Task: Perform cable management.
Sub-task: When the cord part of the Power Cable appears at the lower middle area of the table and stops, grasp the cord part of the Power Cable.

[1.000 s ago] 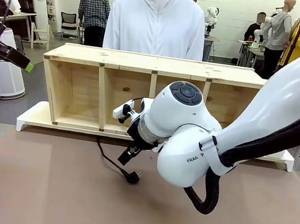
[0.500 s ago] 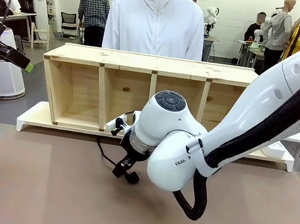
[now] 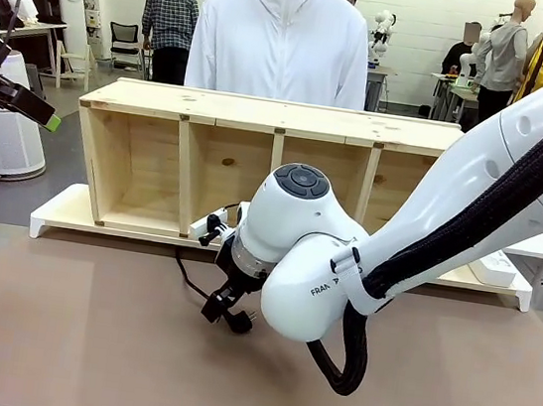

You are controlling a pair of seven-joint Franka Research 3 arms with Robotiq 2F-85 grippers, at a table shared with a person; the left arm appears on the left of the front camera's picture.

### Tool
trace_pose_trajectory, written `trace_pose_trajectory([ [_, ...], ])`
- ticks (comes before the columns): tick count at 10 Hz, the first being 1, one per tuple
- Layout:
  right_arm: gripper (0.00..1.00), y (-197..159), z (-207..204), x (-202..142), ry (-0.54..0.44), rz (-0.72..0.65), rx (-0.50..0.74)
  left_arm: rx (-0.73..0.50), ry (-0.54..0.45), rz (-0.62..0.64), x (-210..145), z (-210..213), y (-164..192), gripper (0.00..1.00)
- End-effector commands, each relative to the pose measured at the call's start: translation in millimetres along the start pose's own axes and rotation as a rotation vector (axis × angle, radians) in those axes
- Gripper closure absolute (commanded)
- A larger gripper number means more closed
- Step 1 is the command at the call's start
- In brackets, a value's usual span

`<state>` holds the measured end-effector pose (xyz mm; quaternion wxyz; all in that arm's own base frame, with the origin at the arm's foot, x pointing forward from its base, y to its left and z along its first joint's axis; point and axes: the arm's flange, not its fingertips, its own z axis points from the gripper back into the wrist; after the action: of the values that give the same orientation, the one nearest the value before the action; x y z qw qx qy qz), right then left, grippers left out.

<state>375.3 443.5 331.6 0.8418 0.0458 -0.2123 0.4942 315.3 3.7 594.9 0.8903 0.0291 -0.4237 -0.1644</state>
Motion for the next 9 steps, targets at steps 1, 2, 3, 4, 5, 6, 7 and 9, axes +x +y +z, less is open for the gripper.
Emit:
trace_pose_trajectory([
  [1, 0.0, 1, -1, -2, 0.004, 0.0, 0.001, 0.003, -0.007, 0.002, 1, -2, 1, 0.0],
  [2, 0.0, 1, -1, -2, 0.004, 0.0, 0.001, 0.003, -0.007, 0.002, 1, -2, 1, 0.0],
  [3, 0.0, 1, -1, -2, 0.004, 0.0, 0.001, 0.003, -0.007, 0.002, 1, -2, 1, 0.0],
  [4, 0.0, 1, -1, -2, 0.004, 0.0, 0.001, 0.003, -0.007, 0.002, 1, -2, 1, 0.0],
  [5, 0.0, 1, -1, -2, 0.004, 0.0, 0.001, 0.003, -0.007, 0.002, 1, -2, 1, 0.0],
  [6, 0.0, 0, 0, -1, 0.001, 0.001, 0.0, 0.003, -0.007, 0.002, 1, -2, 1, 0.0],
  [7, 0.0, -3, -14, -3, 0.018, 0.006, 0.009, 0.003, -0.007, 0.002, 1, -2, 1, 0.0],
  [9, 0.0, -4, -32, 2, 0.034, 0.044, 0.034, 0.003, -0.007, 0.002, 1, -2, 1, 0.0],
])
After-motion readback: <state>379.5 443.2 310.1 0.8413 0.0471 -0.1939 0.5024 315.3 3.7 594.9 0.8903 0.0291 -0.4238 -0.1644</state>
